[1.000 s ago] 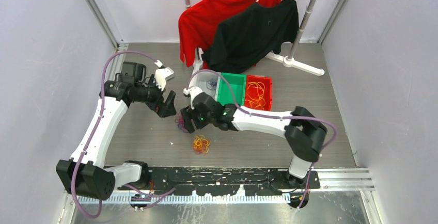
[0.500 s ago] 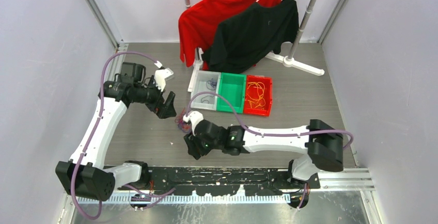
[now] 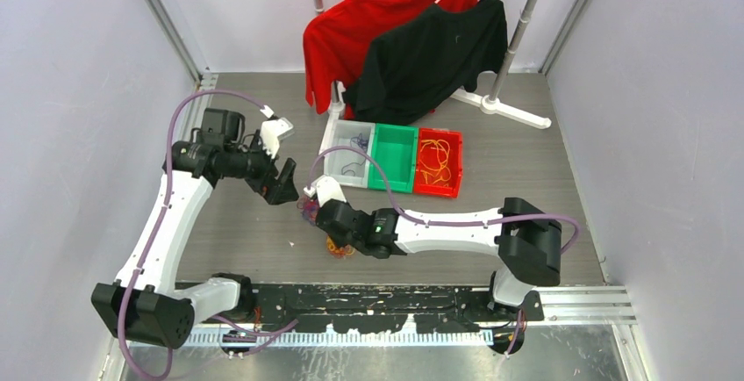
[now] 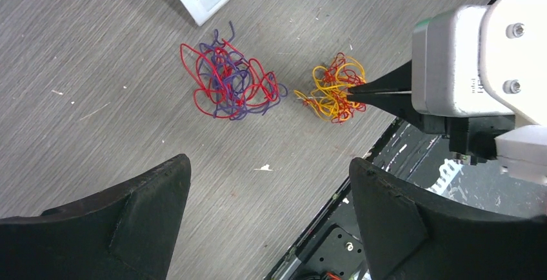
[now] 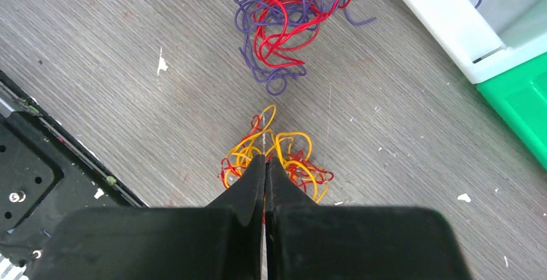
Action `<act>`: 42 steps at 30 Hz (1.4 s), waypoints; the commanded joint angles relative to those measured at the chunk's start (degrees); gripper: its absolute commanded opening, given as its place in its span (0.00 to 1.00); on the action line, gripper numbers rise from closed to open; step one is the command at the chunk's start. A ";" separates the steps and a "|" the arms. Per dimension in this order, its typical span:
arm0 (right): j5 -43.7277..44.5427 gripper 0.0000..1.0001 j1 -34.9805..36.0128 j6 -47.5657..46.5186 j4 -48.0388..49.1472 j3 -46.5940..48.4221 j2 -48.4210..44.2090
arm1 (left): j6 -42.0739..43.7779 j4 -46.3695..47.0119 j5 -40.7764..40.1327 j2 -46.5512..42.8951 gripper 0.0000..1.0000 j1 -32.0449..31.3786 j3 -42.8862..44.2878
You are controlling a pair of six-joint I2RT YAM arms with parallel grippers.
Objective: Untangle the cables
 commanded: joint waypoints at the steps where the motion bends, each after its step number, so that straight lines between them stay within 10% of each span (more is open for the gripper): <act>1: 2.44 0.01 -0.46 -3.29 3.79 1.09 -2.70 | 1.58 -0.52 3.26 -2.58 0.92 0.29 0.86; 5: -0.97 0.02 -1.54 -3.04 2.84 0.56 -4.68 | 2.53 -1.17 5.63 -3.47 0.92 0.29 -0.53; 9: -2.38 0.45 -1.51 -0.24 2.38 -1.03 -5.76 | 3.15 -1.50 6.01 -3.73 0.92 0.25 -1.05; 15: 2.67 0.56 0.92 3.09 1.00 0.28 -0.97 | 2.69 -1.48 6.22 -2.96 0.92 0.24 0.25; 30: 8.39 0.10 2.06 0.40 2.40 1.72 -0.57 | 3.00 -2.24 6.78 -3.94 0.93 0.23 -0.35; 42: -2.35 0.04 -0.80 -2.12 10.27 -3.02 -10.33 | 5.65 -4.33 18.75 -11.13 0.94 -0.55 -7.72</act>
